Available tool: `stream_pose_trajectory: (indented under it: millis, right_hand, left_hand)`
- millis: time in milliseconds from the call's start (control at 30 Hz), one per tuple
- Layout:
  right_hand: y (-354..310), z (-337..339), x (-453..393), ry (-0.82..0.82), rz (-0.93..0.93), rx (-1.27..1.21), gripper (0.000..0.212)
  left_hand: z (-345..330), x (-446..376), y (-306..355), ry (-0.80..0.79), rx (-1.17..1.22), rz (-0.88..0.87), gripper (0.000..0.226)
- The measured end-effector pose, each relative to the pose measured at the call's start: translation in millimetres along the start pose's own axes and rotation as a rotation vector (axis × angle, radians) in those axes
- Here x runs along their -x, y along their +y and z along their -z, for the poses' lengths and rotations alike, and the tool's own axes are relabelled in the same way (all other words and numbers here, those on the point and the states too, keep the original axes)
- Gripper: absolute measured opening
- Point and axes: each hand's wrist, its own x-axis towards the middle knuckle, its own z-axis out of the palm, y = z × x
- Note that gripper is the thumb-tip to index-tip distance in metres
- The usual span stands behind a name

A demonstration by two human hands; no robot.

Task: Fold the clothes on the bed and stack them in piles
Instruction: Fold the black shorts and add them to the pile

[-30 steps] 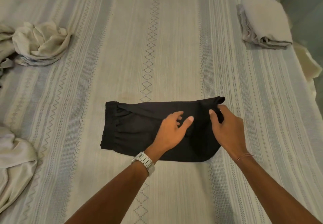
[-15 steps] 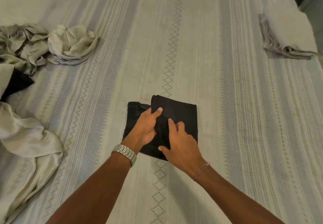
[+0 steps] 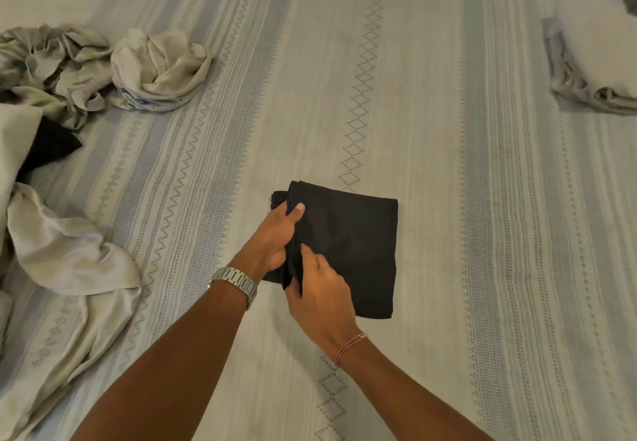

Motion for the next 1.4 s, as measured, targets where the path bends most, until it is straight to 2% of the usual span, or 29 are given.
stream_pose_trajectory:
  millis: [67,167,233,300,367,433,500,567,600,667,767,867,967,1033,1167,1400]
  right_hand:
    - [-4.7,-3.9,-1.5,0.017,0.025,-0.001,0.048]
    - [-5.7,-10.9,-3.6,0.011,0.07,0.016,0.043]
    - [-1.6,-15.0,-4.4,-0.079,0.097,0.031,0.044]
    - [4.0,-17.7,-4.0,-0.144,0.123,0.019,0.043]
    - [10.5,-18.1,-3.1,-0.088,0.158,-0.006,0.041]
    - [23.2,-14.7,-5.9,0.052,0.152,-0.013,0.041]
    - [41.2,-5.2,-13.1,0.229,0.071,0.038,0.033]
    - [60.8,11.7,-25.1,0.36,-0.113,0.112,0.027]
    - [71.9,20.2,-30.9,0.396,-0.242,0.121,0.031]
    - [91.5,36.5,-41.6,0.351,-0.527,0.003,0.046]
    - [113.4,53.3,-55.7,0.162,-0.778,-0.265,0.051]
    - [114.4,65.4,-62.4,-0.023,-0.785,-0.497,0.05]
    - [106.6,63.3,-58.4,-0.162,-0.745,-0.559,0.039]
    - [104.8,60.1,-54.4,-0.118,-0.694,-0.554,0.038]
    - [102.3,70.6,-48.1,-0.038,-0.61,-0.583,0.056]
    - [141.7,135.3,-56.1,0.123,-0.511,-0.603,0.047]
  left_hand:
    - [5.9,-3.2,2.2,0.007,-0.044,-0.029,0.032]
    - [10.6,-5.5,3.4,0.081,-0.216,-0.124,0.019]
    - [12.1,-8.4,0.5,0.179,-0.352,-0.203,0.018]
    - [14.4,-11.4,-3.5,0.257,-0.431,-0.23,0.028]
    - [18.0,-13.7,-5.7,0.315,-0.465,-0.242,0.031]
    - [22.7,-15.9,-9.2,0.338,-0.457,-0.261,0.031]
    - [24.8,-14.3,-13.0,0.389,-0.523,-0.287,0.036]
    - [23.9,-11.7,-15.1,0.533,-0.715,-0.334,0.04]
    - [22.3,-9.5,-15.3,0.605,-0.823,-0.354,0.042]
    - [17.1,-8.6,-16.9,0.656,-0.937,-0.298,0.056]
    - [11.7,-13.7,-21.7,0.551,-0.878,-0.085,0.08]
    - [12.3,-17.0,-22.3,0.472,-0.826,-0.069,0.083]
    - [14.6,-13.2,-19.3,0.404,-0.748,-0.075,0.071]
    - [16.5,-12.1,-18.6,0.349,-0.665,-0.086,0.063]
    - [10.2,-4.5,-16.9,0.293,-0.581,-0.183,0.053]
    - [-64.1,0.6,7.3,0.176,-0.439,-0.293,0.049]
